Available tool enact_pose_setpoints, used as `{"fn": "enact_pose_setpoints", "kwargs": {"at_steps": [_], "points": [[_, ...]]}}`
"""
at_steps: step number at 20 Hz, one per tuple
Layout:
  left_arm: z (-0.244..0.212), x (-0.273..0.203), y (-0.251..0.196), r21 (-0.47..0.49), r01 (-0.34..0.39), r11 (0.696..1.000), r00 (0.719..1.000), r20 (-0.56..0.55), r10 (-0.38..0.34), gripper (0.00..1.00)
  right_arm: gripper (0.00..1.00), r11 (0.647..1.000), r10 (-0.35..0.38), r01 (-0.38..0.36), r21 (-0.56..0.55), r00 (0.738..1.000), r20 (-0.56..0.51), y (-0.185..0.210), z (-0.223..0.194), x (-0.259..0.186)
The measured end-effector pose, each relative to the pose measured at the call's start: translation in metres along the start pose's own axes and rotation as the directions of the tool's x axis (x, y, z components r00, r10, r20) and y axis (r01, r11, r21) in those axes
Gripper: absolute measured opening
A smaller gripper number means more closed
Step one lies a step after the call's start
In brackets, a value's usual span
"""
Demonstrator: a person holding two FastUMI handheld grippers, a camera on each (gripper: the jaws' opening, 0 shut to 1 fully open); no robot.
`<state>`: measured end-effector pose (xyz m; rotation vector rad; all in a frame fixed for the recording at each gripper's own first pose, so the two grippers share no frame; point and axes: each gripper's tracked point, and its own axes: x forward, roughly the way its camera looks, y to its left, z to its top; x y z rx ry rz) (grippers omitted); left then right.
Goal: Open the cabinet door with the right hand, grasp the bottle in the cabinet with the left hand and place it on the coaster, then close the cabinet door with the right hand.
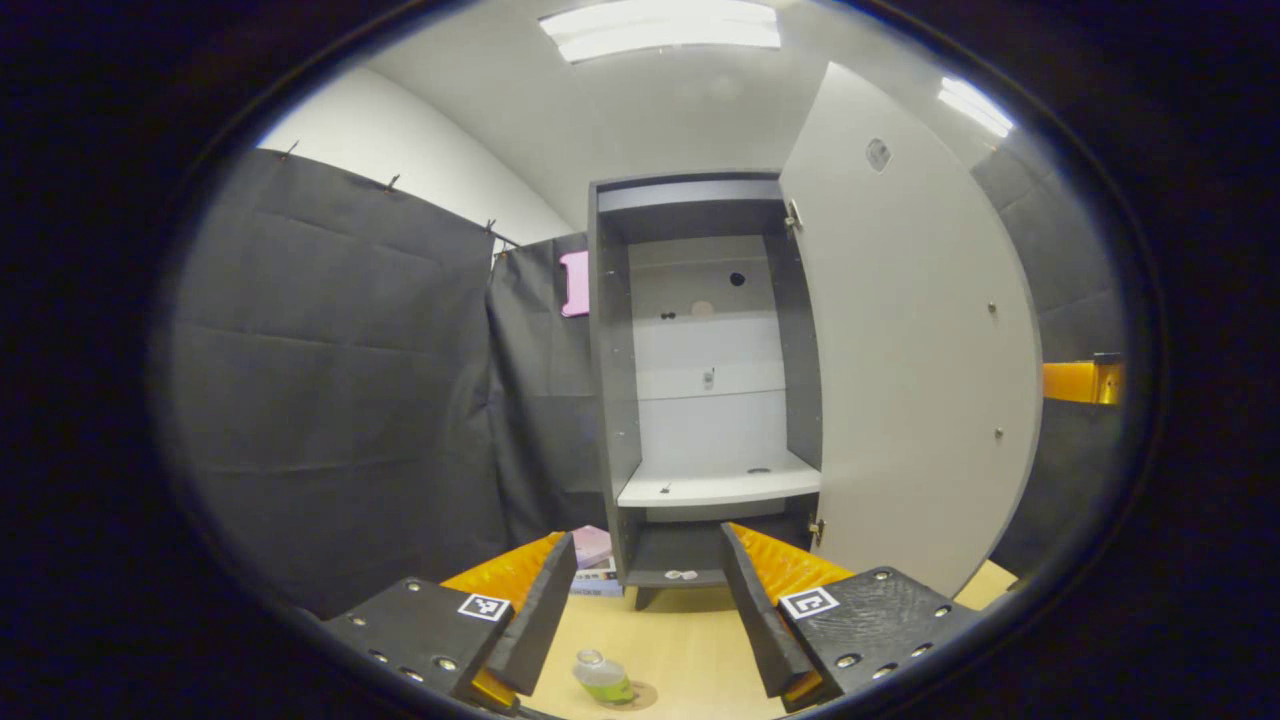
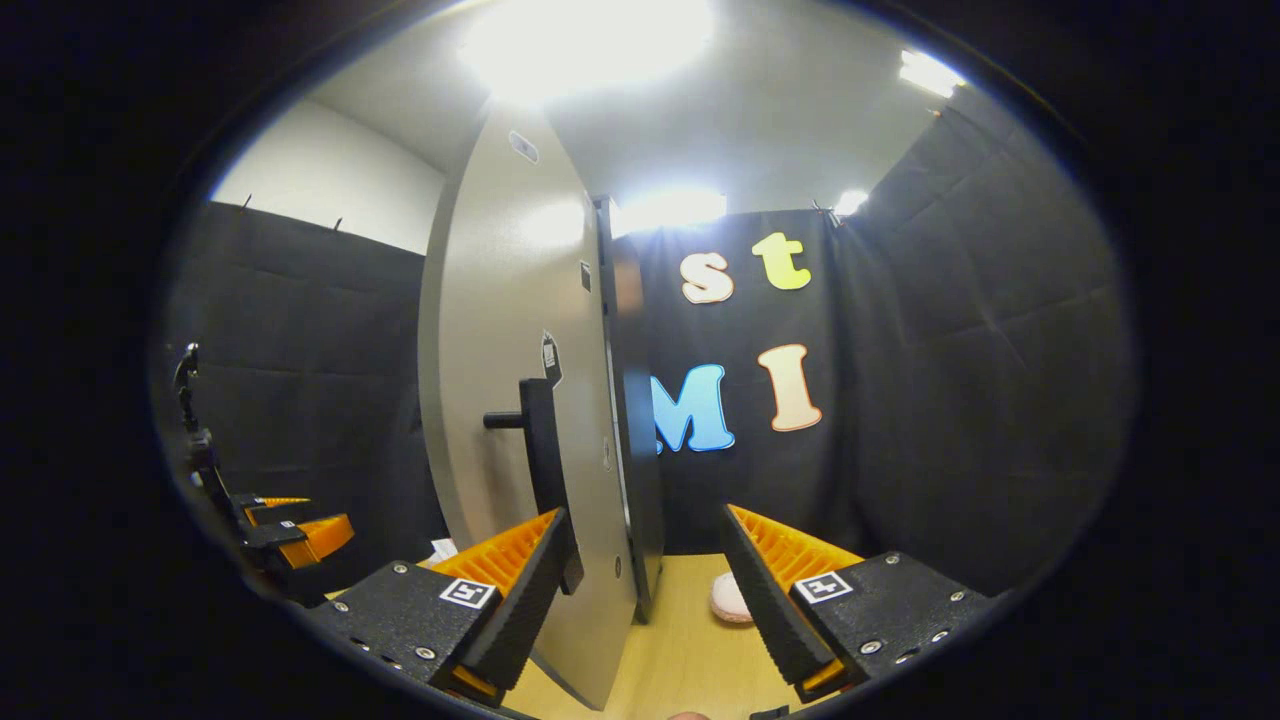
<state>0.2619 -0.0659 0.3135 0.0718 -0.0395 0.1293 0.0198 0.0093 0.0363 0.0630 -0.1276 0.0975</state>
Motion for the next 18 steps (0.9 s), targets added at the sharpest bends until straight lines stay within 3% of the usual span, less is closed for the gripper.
{"fn": "enact_pose_setpoints", "kwargs": {"at_steps": [2,6,7,9,10,13,14,15,18], "points": [[-0.003,0.004,-0.006,0.003,0.036,0.999,0.999,0.000,-0.036,0.82,0.92,0.999,-0.015,0.015,-0.046,1.000,0.000,0.006,0.003,-0.001],[-0.015,0.020,-0.001,0.041,0.065,0.997,0.998,-0.029,-0.064,0.86,0.89,0.999,-0.022,0.023,0.026,0.999,-0.047,0.022,-0.001,0.000],[-0.015,0.023,0.001,0.056,0.071,0.996,0.997,-0.027,-0.070,0.82,0.92,0.999,-0.020,0.021,0.026,0.998,-0.055,0.025,0.000,0.000],[-0.017,0.033,-0.002,0.061,0.099,0.993,0.995,-0.025,-0.098,0.86,0.92,1.000,-0.013,0.013,0.001,0.998,-0.056,0.038,0.002,-0.001],[-0.016,0.039,-0.001,0.060,0.110,0.992,0.994,-0.023,-0.108,0.82,0.92,1.000,-0.006,0.006,-0.003,0.998,-0.057,0.046,0.002,0.000],[-0.016,0.052,0.009,0.057,0.121,0.991,0.993,-0.016,-0.120,0.86,0.92,1.000,0.030,-0.030,0.004,0.998,-0.063,0.074,-0.001,0.006],[-0.016,0.058,0.011,0.052,0.129,0.990,0.992,-0.016,-0.128,0.77,0.92,0.999,0.039,-0.040,-0.002,0.997,-0.064,0.081,0.001,0.008],[-0.018,0.064,0.015,0.050,0.133,0.990,0.991,-0.020,-0.132,0.82,0.92,0.999,0.047,-0.048,-0.008,0.997,-0.065,0.089,0.000,0.010],[-0.019,0.081,0.024,0.039,0.148,0.988,0.989,-0.018,-0.148,0.82,0.89,0.998,0.068,-0.068,0.002,0.995,-0.073,0.109,-0.003,0.017]]}}
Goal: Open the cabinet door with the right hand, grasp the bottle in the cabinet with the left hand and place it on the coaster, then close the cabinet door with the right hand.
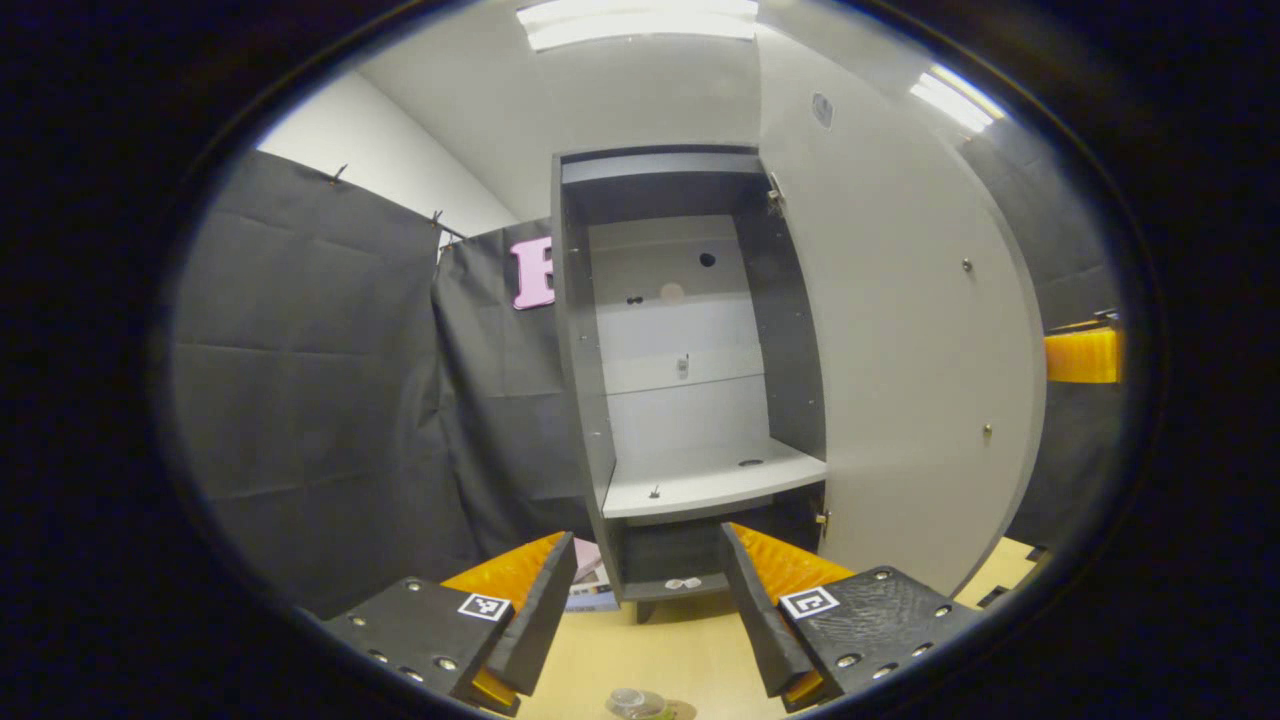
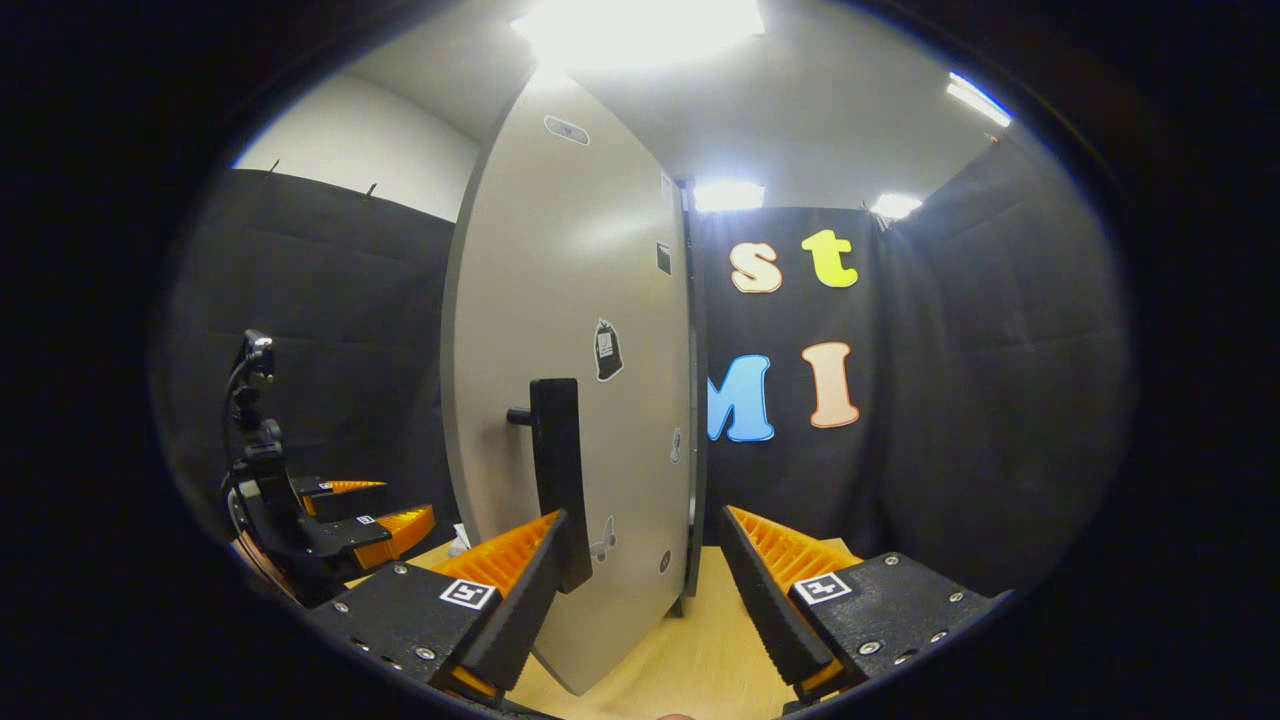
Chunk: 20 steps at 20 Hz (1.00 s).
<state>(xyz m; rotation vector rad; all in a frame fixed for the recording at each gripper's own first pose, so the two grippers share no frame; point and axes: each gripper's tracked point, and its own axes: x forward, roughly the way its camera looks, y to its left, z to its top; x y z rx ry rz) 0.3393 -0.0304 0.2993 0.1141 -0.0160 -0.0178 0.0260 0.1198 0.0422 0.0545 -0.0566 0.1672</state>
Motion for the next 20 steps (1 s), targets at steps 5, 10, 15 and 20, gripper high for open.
{"fn": "enact_pose_setpoints", "kwargs": {"at_steps": [5,10,15,20], "points": [[-0.009,0.027,0.018,-0.017,0.037,0.999,0.999,-0.002,-0.037,0.82,0.92,1.000,0.011,-0.010,0.018,1.000,-0.013,0.022,0.001,0.021],[-0.019,0.056,0.041,-0.037,0.068,0.997,0.998,0.004,-0.068,0.82,0.93,0.999,0.026,-0.026,0.026,1.000,-0.011,0.056,0.000,0.042],[-0.031,0.075,0.072,-0.044,0.094,0.995,0.996,-0.002,-0.094,0.82,0.93,0.999,0.034,-0.033,0.022,0.999,-0.020,0.096,-0.008,0.066],[-0.047,0.082,0.106,-0.050,0.100,0.994,0.995,-0.012,-0.101,0.86,0.93,0.999,0.006,-0.005,0.033,0.999,-0.041,0.115,-0.022,0.083]]}}
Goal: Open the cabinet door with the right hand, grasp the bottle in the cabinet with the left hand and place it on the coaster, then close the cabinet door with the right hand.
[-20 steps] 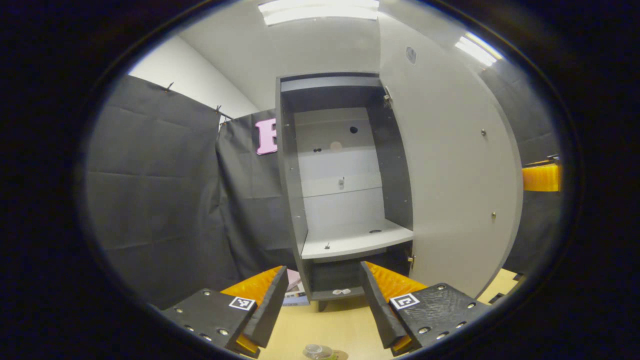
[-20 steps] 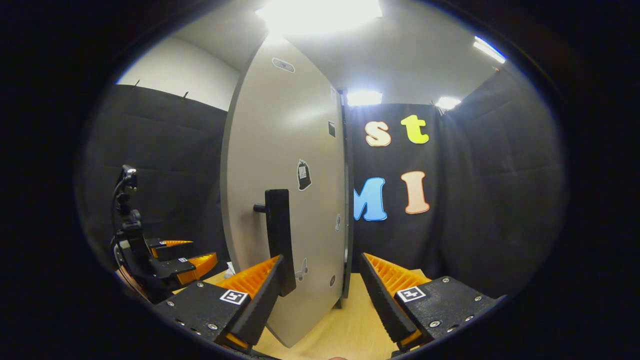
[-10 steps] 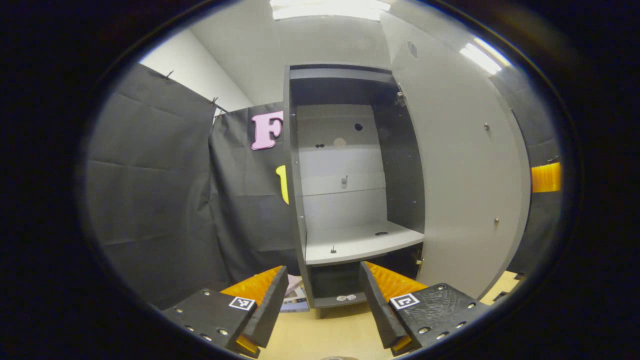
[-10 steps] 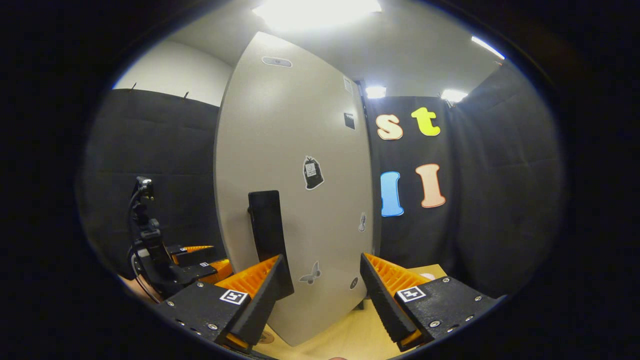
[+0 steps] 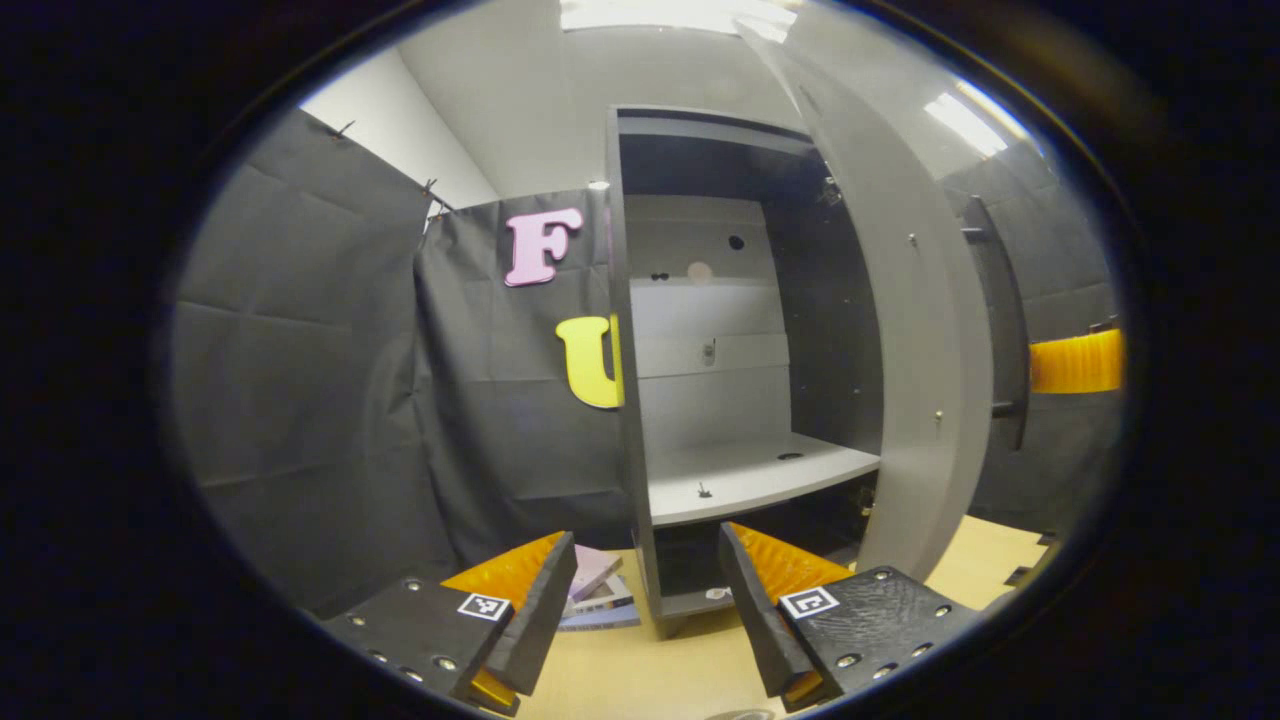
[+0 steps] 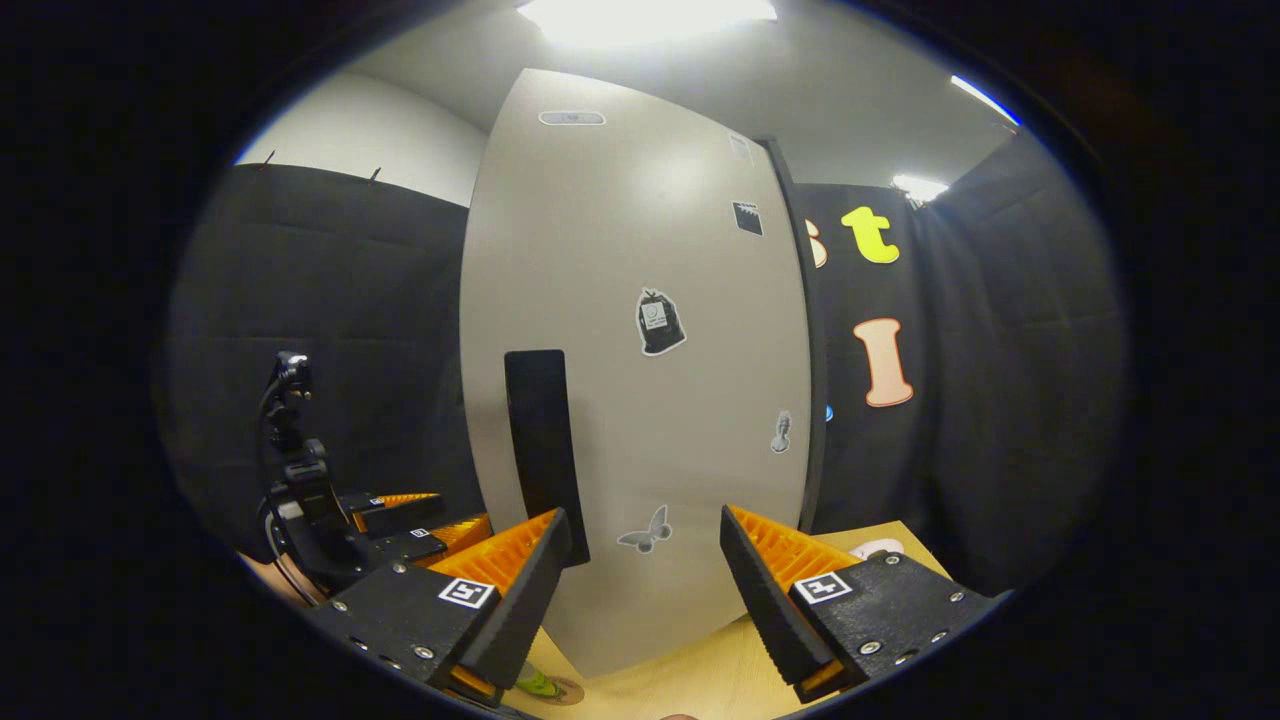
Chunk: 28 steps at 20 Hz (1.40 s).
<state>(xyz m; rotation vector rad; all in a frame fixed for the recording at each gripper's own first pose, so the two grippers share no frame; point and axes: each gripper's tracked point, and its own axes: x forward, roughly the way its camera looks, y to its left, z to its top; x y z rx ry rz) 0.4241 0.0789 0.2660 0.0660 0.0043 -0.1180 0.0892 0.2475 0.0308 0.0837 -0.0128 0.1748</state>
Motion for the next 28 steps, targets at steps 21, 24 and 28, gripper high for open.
{"fn": "enact_pose_setpoints", "kwargs": {"at_steps": [21,24,28], "points": [[0.087,-0.034,-0.073,-0.009,-0.128,0.992,0.989,0.069,0.129,0.82,0.93,0.980,-0.189,0.192,-0.050,0.980,0.067,-0.092,0.006,0.032],[0.085,-0.034,-0.073,-0.038,-0.140,0.989,0.988,0.056,0.142,0.86,0.93,0.982,-0.173,0.178,-0.056,0.981,0.089,-0.085,0.010,0.034],[0.083,-0.033,-0.075,-0.060,-0.121,0.991,0.991,0.044,0.124,0.86,0.93,0.983,-0.168,0.174,-0.065,0.982,0.083,-0.082,0.007,0.031]]}}
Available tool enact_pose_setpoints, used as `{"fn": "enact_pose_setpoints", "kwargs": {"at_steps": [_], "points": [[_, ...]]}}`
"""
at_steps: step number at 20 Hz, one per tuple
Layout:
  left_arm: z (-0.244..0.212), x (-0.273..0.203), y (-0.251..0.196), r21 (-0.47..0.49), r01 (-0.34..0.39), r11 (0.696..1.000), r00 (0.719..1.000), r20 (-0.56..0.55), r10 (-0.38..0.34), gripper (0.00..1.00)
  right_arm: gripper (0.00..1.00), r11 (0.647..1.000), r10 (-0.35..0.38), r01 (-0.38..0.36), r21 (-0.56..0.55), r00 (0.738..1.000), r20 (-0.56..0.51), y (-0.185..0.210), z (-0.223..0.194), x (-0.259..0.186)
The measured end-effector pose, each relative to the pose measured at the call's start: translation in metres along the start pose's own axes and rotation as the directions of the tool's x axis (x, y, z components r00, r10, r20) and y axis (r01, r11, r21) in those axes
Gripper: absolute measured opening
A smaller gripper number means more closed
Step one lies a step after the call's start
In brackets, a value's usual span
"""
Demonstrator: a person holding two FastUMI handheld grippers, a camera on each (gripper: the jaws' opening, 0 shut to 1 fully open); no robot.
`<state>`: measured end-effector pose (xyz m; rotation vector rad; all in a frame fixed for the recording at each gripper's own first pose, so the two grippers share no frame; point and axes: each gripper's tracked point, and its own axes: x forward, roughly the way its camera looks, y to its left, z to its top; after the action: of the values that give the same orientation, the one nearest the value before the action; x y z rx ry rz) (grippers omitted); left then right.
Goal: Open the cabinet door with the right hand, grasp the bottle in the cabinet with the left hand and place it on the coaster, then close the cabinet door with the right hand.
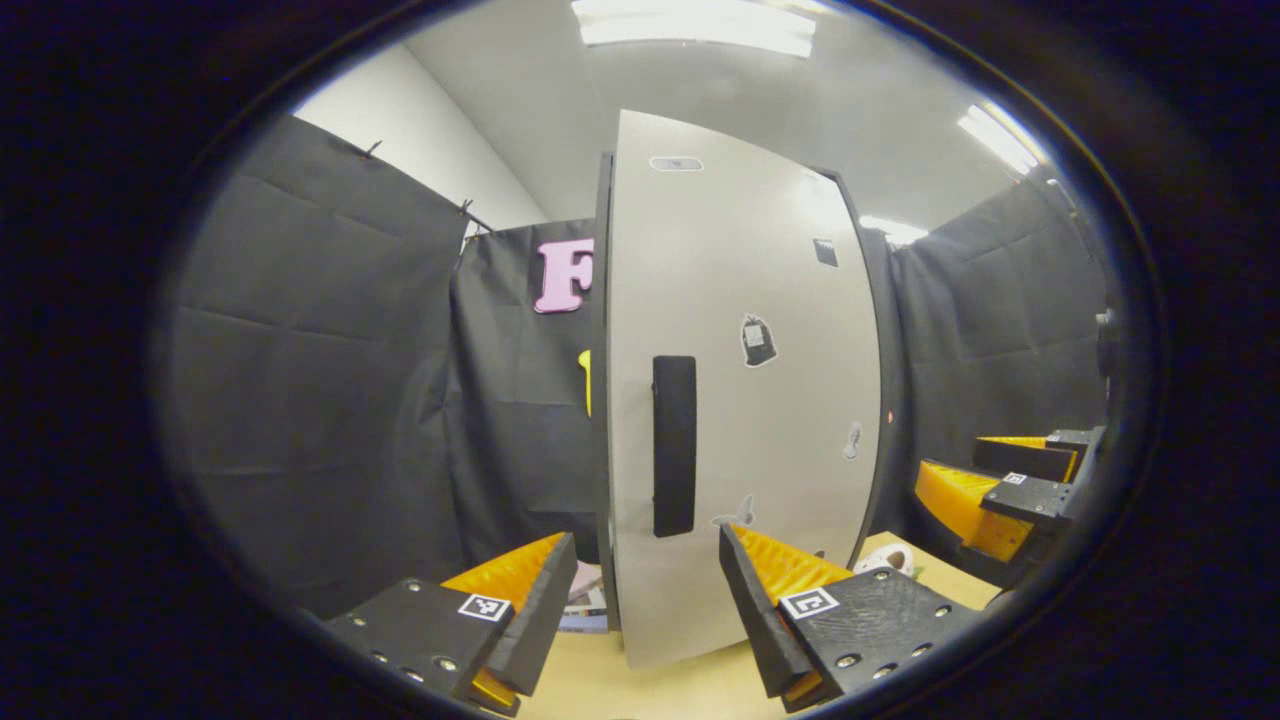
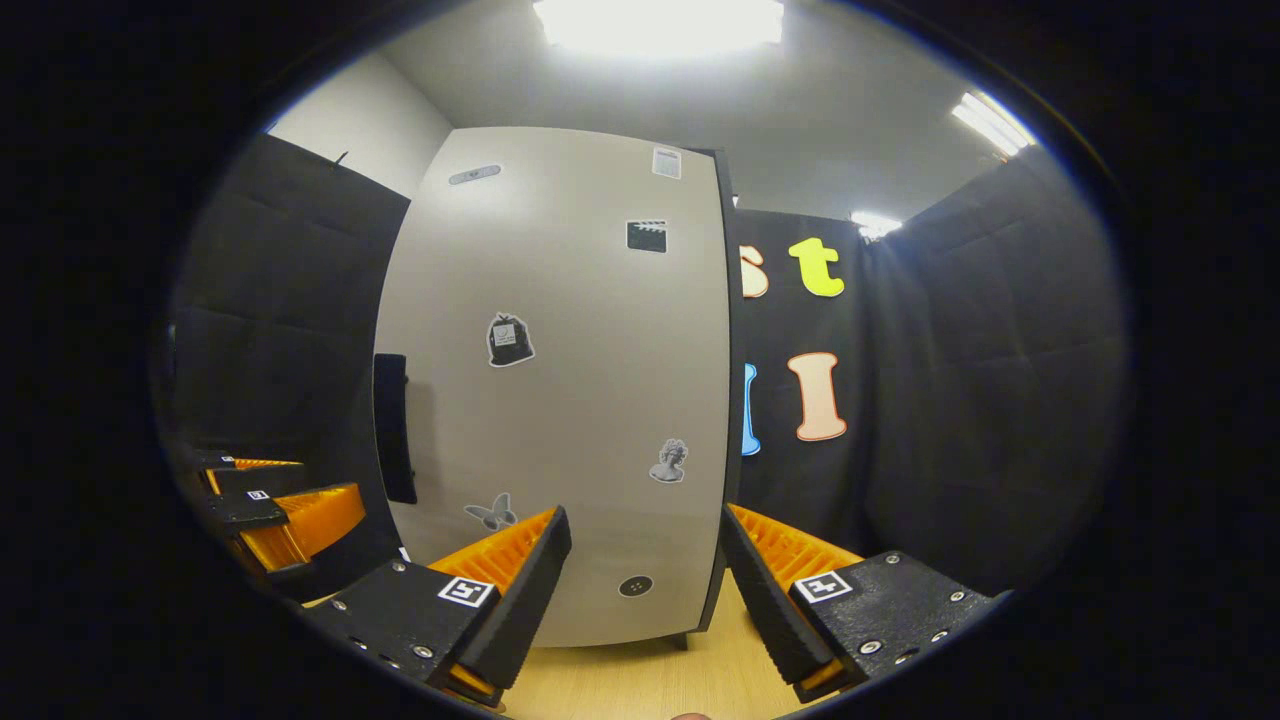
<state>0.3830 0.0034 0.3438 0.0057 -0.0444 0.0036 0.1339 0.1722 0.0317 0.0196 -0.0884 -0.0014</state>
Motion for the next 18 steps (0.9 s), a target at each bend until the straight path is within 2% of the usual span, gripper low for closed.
{"fn": "enact_pose_setpoints", "kwargs": {"at_steps": [1,3,4,5,7,8,12,13,14,18], "points": [[-0.001,-0.001,-0.001,0.006,0.005,1.000,1.000,-0.001,-0.005,0.82,0.93,1.000,0.001,-0.001,0.007,1.000,-0.007,0.001,-0.002,-0.001],[0.001,-0.002,-0.004,0.001,0.018,1.000,1.000,0.000,-0.018,0.86,0.93,1.000,-0.005,0.005,0.012,1.000,-0.021,-0.002,-0.006,-0.003],[0.001,-0.002,-0.004,-0.005,0.025,1.000,1.000,0.001,-0.025,0.82,0.93,1.000,-0.010,0.010,0.016,1.000,-0.028,-0.004,-0.008,-0.004],[0.000,-0.002,-0.004,-0.012,0.034,0.999,0.999,0.002,-0.034,0.86,0.93,1.000,-0.014,0.015,0.023,0.999,-0.033,-0.005,-0.009,-0.005],[0.000,-0.003,-0.005,-0.029,0.049,0.998,0.999,0.009,-0.049,0.86,0.93,0.999,-0.025,0.026,0.033,0.999,-0.042,-0.007,-0.012,-0.006],[0.000,-0.003,-0.005,-0.033,0.052,0.998,0.999,0.011,-0.052,0.78,0.93,0.999,-0.028,0.030,0.033,0.998,-0.048,-0.007,-0.013,-0.007],[-0.001,-0.003,-0.005,-0.041,0.049,0.998,0.999,0.003,-0.049,0.86,0.93,0.999,-0.049,0.049,0.013,0.998,-0.026,-0.011,-0.010,-0.007],[-0.001,-0.002,-0.005,-0.043,0.047,0.998,0.999,0.004,-0.046,0.82,0.93,0.999,-0.048,0.048,0.008,0.999,-0.021,-0.010,-0.009,-0.007],[-0.001,-0.002,-0.005,-0.043,0.044,0.998,0.999,0.003,-0.043,0.86,0.93,0.999,-0.050,0.050,0.005,0.999,-0.017,-0.010,-0.009,-0.007],[0.000,-0.003,-0.008,-0.049,0.058,0.997,0.998,0.007,-0.057,0.86,0.93,0.999,-0.054,0.054,0.005,0.998,-0.025,-0.011,-0.010,-0.008]]}}
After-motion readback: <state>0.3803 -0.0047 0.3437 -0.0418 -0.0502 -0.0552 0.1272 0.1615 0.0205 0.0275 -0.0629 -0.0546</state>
